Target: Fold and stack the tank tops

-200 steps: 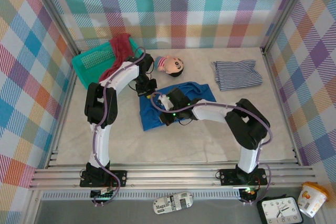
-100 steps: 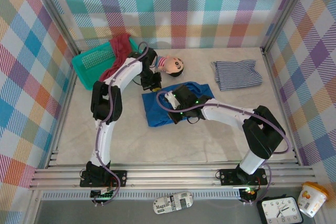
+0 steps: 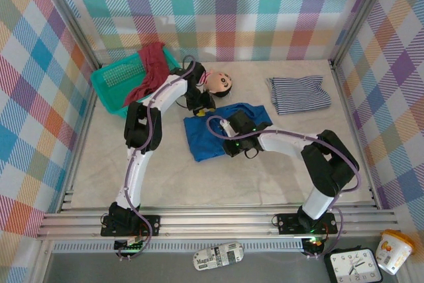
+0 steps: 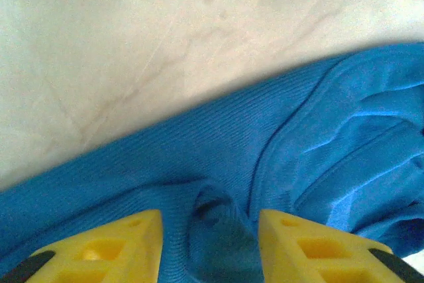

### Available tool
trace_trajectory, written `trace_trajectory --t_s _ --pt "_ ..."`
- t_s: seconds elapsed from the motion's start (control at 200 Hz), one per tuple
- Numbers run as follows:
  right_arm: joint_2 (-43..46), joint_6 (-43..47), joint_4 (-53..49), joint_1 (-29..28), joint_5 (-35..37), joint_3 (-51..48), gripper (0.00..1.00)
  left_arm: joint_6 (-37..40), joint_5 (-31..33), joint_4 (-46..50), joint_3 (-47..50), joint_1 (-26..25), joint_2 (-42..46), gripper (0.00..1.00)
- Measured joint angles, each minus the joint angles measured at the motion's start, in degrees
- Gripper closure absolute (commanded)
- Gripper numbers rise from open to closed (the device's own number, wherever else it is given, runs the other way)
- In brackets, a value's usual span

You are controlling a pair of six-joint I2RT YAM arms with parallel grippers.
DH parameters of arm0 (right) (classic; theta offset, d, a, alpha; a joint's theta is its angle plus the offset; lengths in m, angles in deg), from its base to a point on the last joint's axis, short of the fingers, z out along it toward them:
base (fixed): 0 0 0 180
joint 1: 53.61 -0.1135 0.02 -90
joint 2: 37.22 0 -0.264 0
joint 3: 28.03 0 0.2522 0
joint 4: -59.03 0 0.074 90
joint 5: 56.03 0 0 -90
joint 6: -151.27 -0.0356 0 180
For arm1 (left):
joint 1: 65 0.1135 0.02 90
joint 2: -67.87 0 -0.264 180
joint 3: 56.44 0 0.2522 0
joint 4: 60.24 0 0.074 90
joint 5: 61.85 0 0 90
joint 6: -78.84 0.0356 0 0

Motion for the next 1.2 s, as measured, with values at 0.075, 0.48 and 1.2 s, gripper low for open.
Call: trace_trajectory --t_s 0.075,0.48,1.2 --pt "0.7 -1.8 -0.6 0.7 0.7 -0.6 0.68 0.5 0.3 -1.4 -0.1 0.0 0.4 0.47" --pt "9.3 -3.5 -2.4 1.6 5.3 -0.7 0.55 8.0 8.9 2.1 7.6 0.8 12.6 0.45" --pt "-12.3 16.3 11.1 -17.8 5.6 11.3 0.36 13.4 7.1 -2.8 23.1 6.6 10.6 0.56"
